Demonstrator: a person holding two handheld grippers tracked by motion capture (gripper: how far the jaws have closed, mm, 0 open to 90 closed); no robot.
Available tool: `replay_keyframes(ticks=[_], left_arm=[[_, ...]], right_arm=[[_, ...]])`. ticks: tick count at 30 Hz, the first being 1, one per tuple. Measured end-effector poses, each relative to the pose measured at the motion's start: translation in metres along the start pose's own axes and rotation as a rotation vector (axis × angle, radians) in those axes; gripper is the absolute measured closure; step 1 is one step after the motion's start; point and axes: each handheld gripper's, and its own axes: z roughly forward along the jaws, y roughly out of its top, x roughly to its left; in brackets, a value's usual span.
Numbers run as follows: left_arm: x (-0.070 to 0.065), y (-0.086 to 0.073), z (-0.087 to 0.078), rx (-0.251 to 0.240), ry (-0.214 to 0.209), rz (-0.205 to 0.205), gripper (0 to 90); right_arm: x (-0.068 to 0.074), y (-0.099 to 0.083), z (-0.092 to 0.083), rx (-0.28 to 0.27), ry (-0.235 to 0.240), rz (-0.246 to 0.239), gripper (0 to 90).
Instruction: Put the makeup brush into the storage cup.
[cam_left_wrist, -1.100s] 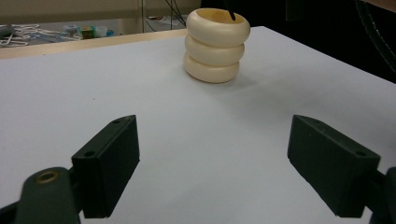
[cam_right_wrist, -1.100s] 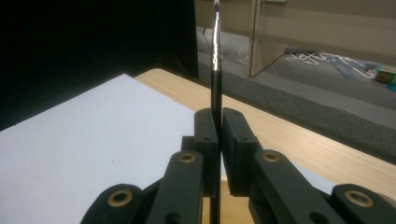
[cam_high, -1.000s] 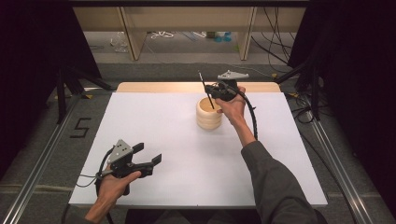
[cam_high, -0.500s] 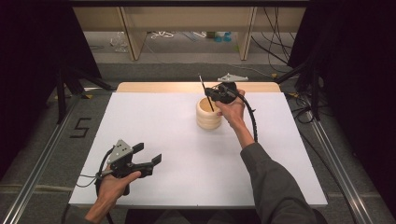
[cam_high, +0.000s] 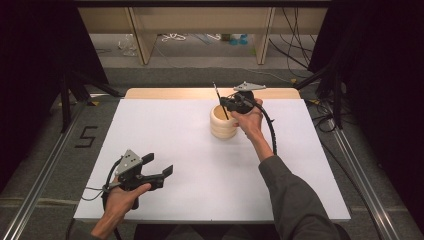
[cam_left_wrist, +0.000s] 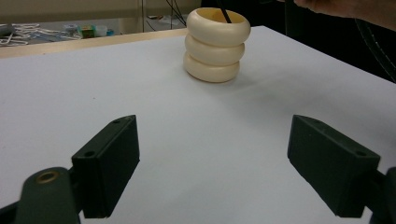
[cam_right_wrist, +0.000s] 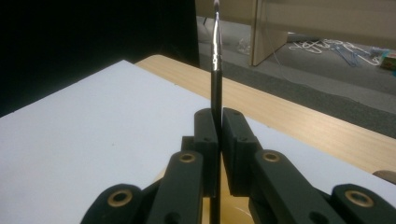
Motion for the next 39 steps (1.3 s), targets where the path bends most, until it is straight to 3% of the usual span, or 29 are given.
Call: replay_keyframes(ticks=[8, 16, 18, 21, 28, 31, 35, 39], left_arm=[[0.002, 0.000, 0.000, -0.003, -0.005, 0.012, 16.1], [0.001, 0.001, -0.001, 0.006, 0.008, 0.014, 16.1], [0.001, 0.000, -0.001, 0.002, 0.005, 0.013, 16.1], [0.001, 0.000, 0.000, 0.002, 0.003, 0.012, 16.1], [0.001, 0.000, -0.001, 0.002, 0.003, 0.013, 16.1], [0.001, 0.000, 0.000, -0.004, -0.003, 0.009, 16.1], [0.001, 0.000, -0.001, 0.007, 0.008, 0.016, 16.1], [0.001, 0.000, -0.001, 0.001, 0.003, 0.015, 16.1]], right_arm=[[-0.002, -0.002, -0.003, 0.010, -0.013, -0.015, 84.1], [0.001, 0.003, -0.011, 0.023, -0.044, -0.010, 68.6], [0.001, 0.004, -0.011, 0.004, -0.048, -0.025, 64.9], [0.004, 0.006, -0.014, 0.016, -0.054, -0.002, 57.7], [0.011, 0.009, -0.019, 0.020, -0.067, -0.032, 46.2], [0.015, 0.011, -0.023, 0.039, -0.069, -0.013, 38.1], [0.021, 0.011, -0.029, 0.042, -0.076, -0.041, 30.0], [0.028, 0.011, -0.038, 0.024, -0.062, -0.039, 28.7]])
